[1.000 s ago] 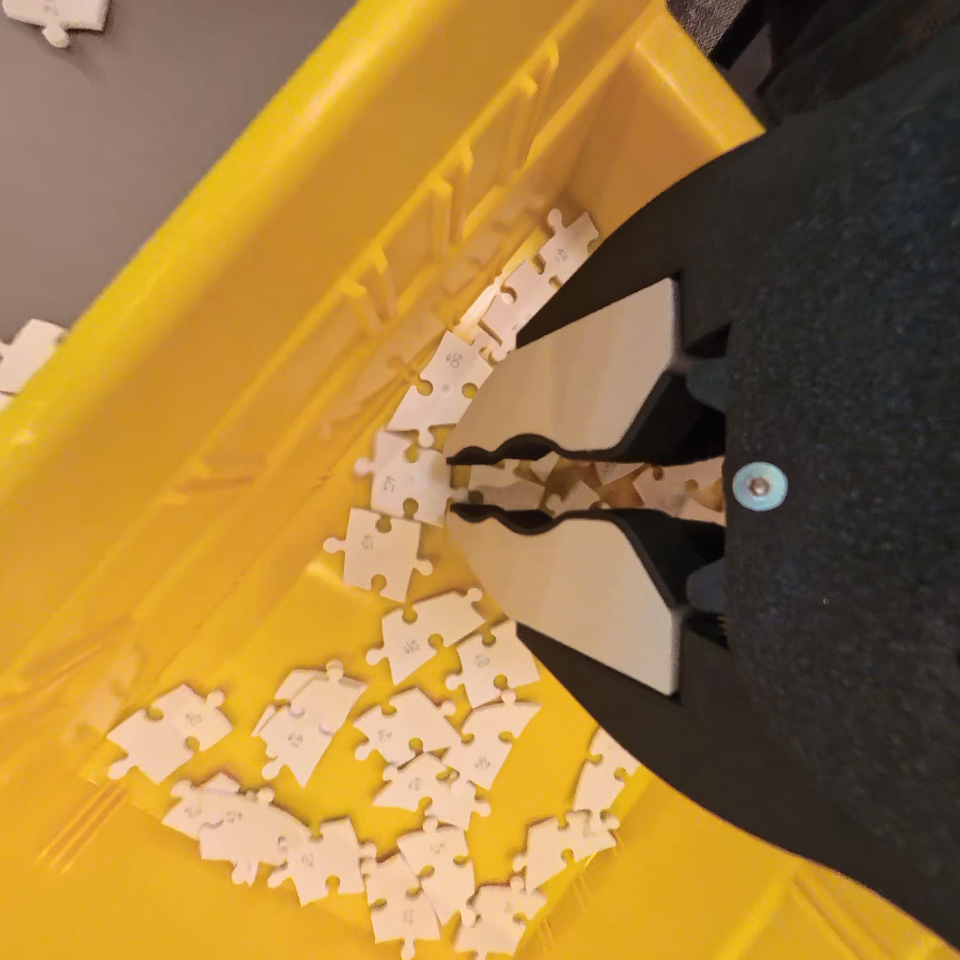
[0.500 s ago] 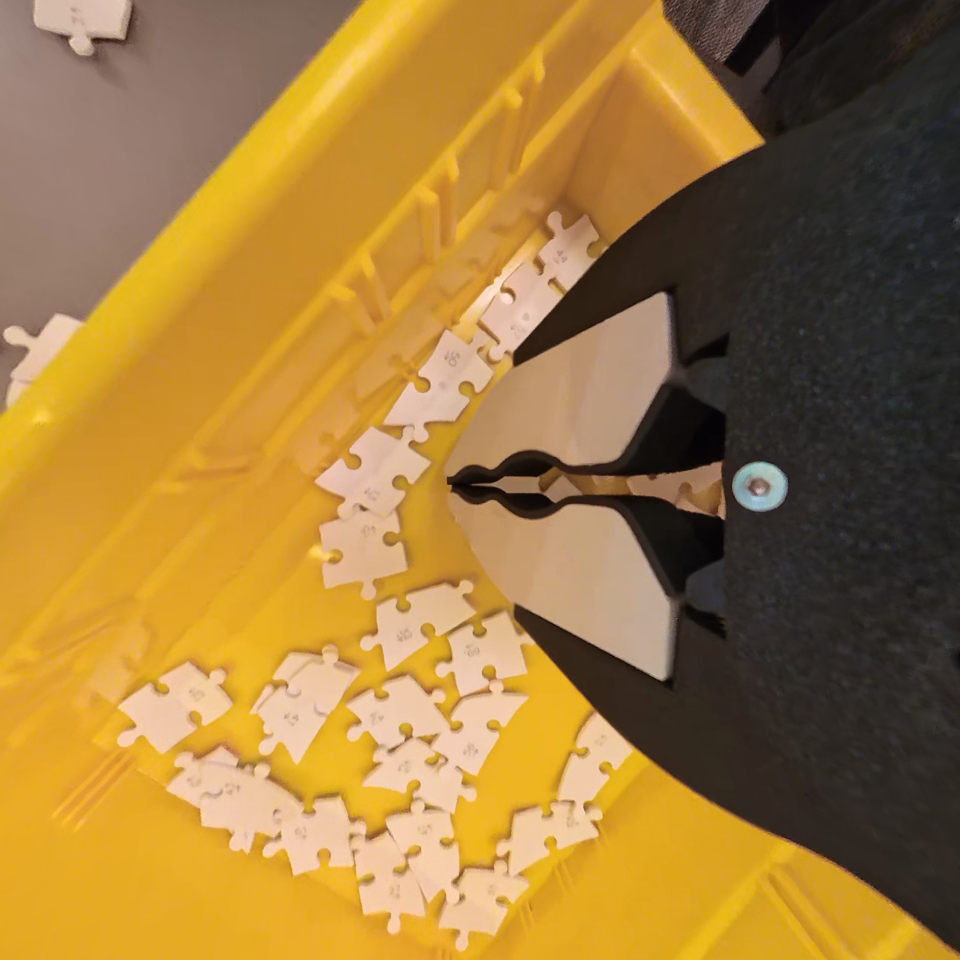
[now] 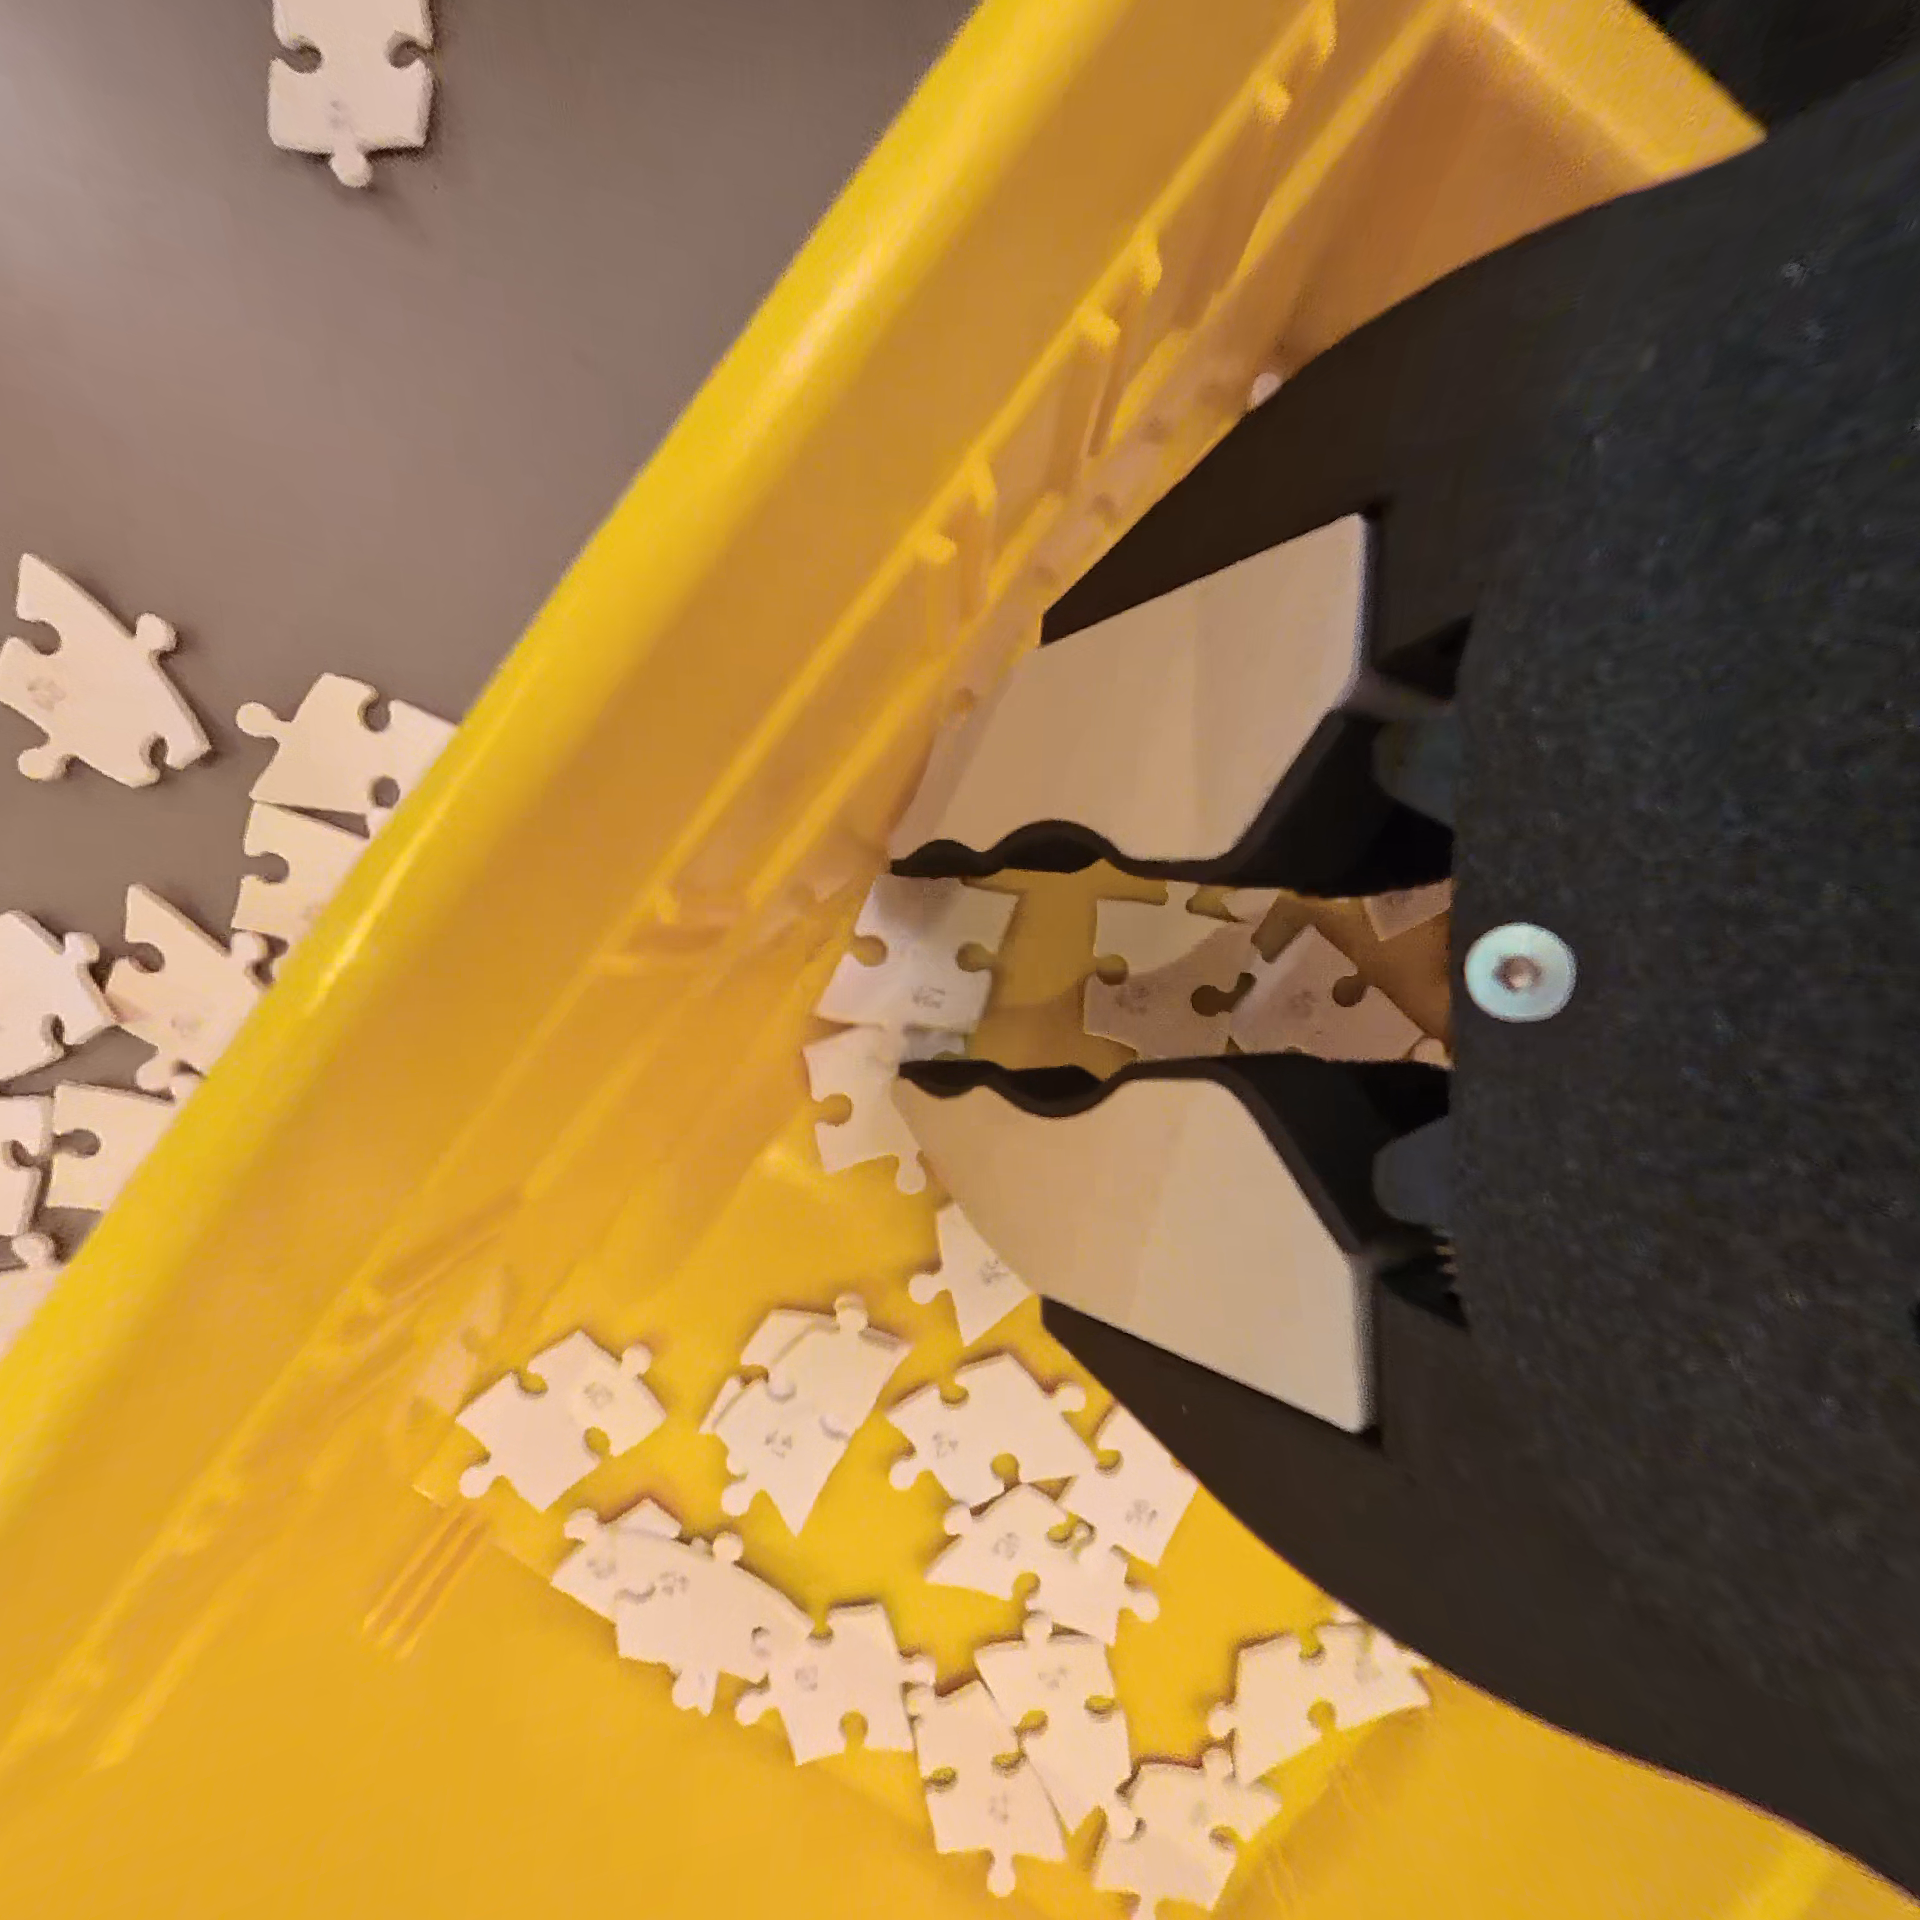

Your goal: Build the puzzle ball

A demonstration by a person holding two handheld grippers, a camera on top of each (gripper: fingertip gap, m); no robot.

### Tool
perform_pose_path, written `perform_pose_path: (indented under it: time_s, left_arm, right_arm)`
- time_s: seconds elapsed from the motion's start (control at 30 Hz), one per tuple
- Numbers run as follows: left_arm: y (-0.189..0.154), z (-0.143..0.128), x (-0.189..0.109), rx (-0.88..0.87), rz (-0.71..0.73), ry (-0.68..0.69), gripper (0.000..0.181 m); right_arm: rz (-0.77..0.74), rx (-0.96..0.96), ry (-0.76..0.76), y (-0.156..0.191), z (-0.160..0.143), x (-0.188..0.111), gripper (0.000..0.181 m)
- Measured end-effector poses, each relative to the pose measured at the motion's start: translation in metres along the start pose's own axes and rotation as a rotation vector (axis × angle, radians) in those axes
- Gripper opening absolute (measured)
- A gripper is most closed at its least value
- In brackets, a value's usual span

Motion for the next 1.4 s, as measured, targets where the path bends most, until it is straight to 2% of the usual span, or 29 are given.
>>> perform_pose_path:
  time_s: [0.4, 0.53, 0.63, 0.7, 0.8, 0.93, 1.07, 1.13, 1.27, 1.4]
  left_arm:
    - [-0.001, -0.002, -0.005, -0.011, 0.034, 0.014, 0.032]
    - [0.006, 0.0, -0.028, -0.046, 0.082, -0.023, 0.032]
    - [0.007, 0.012, -0.054, -0.052, 0.117, -0.064, 0.032]
    - [0.0, 0.031, -0.071, -0.027, 0.129, -0.098, 0.031]
    - [-0.022, 0.077, -0.092, 0.064, 0.123, -0.173, 0.028]
    - [-0.067, 0.148, -0.093, 0.221, 0.054, -0.259, 0.027]
    - [-0.114, 0.208, -0.053, 0.348, -0.071, -0.269, 0.028]
    - [-0.137, 0.231, -0.027, 0.388, -0.135, -0.25, 0.028]
    - [-0.172, 0.261, 0.016, 0.465, -0.184, -0.213, 0.028]
    - [-0.192, 0.282, 0.042, 0.506, -0.207, -0.193, 0.028]
  right_arm:
    - [0.009, -0.019, 0.015, 0.005, 0.003, 0.007, 0.023]
    - [0.011, -0.027, -0.001, 0.005, 0.006, 0.004, 0.023]
    - [0.019, -0.029, -0.023, 0.005, 0.01, 0.0, 0.023]
    - [0.049, -0.017, -0.03, 0.007, 0.016, 0.0, 0.023]
    - [0.119, -0.038, -0.014, 0.015, 0.031, 0.003, 0.024]
    - [0.284, -0.038, 0.059, 0.035, 0.052, 0.016, 0.026]
    - [0.487, -0.025, 0.041, 0.065, 0.075, 0.025, 0.026]
    - [0.601, 0.003, 0.041, 0.077, 0.075, 0.027, 0.028]
    - [0.778, 0.156, 0.031, 0.085, 0.065, 0.015, 0.028]
    - [0.793, 0.233, 0.076, 0.079, 0.052, 0.004, 0.026]
Point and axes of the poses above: each gripper's, where its closed fingertips meet, x out along the fingers, z out of its top, y = z × x across the jaws, the point moved 6 cm from there along -x, back along the fingers, and after that the axes turned 3 degrees about x, right-handed, at the moved point
